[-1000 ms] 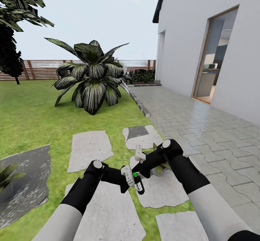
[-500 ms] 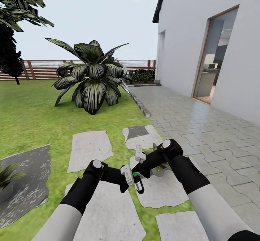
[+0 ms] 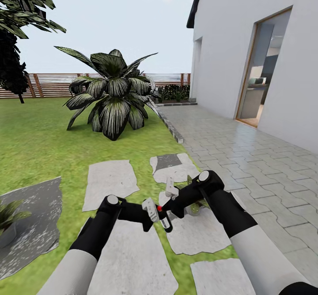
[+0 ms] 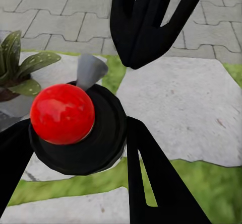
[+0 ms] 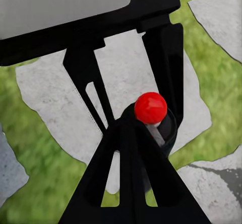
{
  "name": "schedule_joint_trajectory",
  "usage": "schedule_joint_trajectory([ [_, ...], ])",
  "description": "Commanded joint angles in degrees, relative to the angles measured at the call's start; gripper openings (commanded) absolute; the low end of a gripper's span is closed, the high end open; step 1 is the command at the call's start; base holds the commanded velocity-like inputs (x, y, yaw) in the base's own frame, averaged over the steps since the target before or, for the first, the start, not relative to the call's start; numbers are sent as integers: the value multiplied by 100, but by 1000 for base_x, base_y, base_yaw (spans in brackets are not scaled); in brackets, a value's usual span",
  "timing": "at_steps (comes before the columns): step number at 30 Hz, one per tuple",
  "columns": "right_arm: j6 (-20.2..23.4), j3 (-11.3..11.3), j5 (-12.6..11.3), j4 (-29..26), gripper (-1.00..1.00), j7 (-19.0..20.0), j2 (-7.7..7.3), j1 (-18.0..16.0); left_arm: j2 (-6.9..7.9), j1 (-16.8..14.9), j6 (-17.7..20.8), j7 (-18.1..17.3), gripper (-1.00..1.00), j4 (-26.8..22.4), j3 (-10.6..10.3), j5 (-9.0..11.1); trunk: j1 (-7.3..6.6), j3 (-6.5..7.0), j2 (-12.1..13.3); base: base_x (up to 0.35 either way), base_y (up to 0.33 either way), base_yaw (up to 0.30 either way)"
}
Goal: Pick up the pesticide atomizer in the garden and spray insectifuge to fully cover both potted plants in the garden.
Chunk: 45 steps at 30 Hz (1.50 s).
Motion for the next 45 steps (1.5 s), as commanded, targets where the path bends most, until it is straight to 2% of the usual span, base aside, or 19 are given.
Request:
schedule_joint_trajectory([
  [1, 60, 4, 22, -8, -100, 27, -1, -4, -1, -4, 59, -27, -100, -8, 8, -19, -1, -6, -3, 0, 0, 0],
  [13, 52, -4, 23, -8, -100, 32, -15, -4, 14, 5, 59, 37, -100, 131, 27, -28, -1, -6, -3, 0, 0, 0],
  [18, 52, -4, 21, -8, -100, 32, -33, -4, 29, -1, 48, 61, -100, 673, 37, -28, -1, -6, -3, 0, 0, 0],
  [22, 52, -11, 23, -6, -100, 32, -43, -4, 124, -4, 27, 84, -100, 964, 44, -34, -1, -6, -3, 0, 0, 0],
  [24, 52, -10, 28, -1, -100, 32, -44, -4, 229, 0, 25, 91, -100, 993, 76, -32, -1, -6, -3, 0, 0, 0],
  [29, 58, -16, 47, 9, -100, 3, -53, -4, 330, 4, 27, 96, -100, 997, 723, -49, -1, -6, -3, 0, 0, 0],
  [30, 60, -48, 44, 21, -100, -15, -65, -4, 379, 21, 36, 107, -100, 999, 978, -58, -1, -6, -3, 0, 0, 0],
  [31, 61, -94, 42, 23, -100, -18, -151, -4, 406, 37, 44, 112, -100, 1001, 1130, -61, -1, -6, -3, 0, 0, 0],
  [32, 62, -143, 41, 25, -100, -23, -258, -4, 415, 49, 46, 128, -100, 1002, 1191, -62, -1, -6, -3, 0, 0, 0],
  [34, 64, -455, 39, 27, -100, -120, -642, -4, 421, 75, 49, 559, -100, 1003, 1317, -66, -1, -6, -3, 0, 0, 0],
  [35, 67, -762, 39, 29, -100, -253, -770, -4, 418, 95, 50, 928, -100, 1004, 1342, -69, -1, -6, -3, 0, 0, 0],
  [36, 66, -1036, 39, 48, -100, -394, -819, -4, 418, 113, 50, 1177, -100, 1011, 1351, -70, -1, -6, -3, 0, 0, 0],
  [37, 64, -1573, 38, 174, -100, -724, -862, 4, 417, 162, 50, 1512, -100, 1031, 1359, -71, -1, -6, -3, 0, 0, 0],
  [38, 64, -1919, 38, 314, -100, -942, -878, 8, 416, 209, 50, 1664, -100, 1040, 1362, -71, -1, -6, -3, 0, 0, 0],
  [40, 58, -2798, 38, 1013, -100, -1433, -899, 12, 416, 416, 50, 1868, -100, 1050, 1373, -72, -1, -6, -3, 0, 0, 0],
  [41, 54, -3121, 38, 1435, -100, -1600, -904, 13, 418, 491, 50, 1902, -100, 1048, 1381, -72, -1, -6, -3, 0, 0, 0],
  [42, 49, -3370, 38, 1815, 100, -1743, -906, 13, 420, 575, 50, 1931, -100, 1049, 1387, -68, -1, -6, -3, 0, 0, 0],
  [44, 45, -3578, 38, 2152, 100, -1929, -909, 13, 421, 762, 50, 2051, -100, 1044, 1439, -68, -1, -6, -3, 0, 0, 0],
  [45, 41, -3653, 38, 2273, 100, -2084, -908, 13, 418, 918, 47, 2230, -100, 1038, 1587, -69, -1, -6, -3, 0, 0, 0],
])
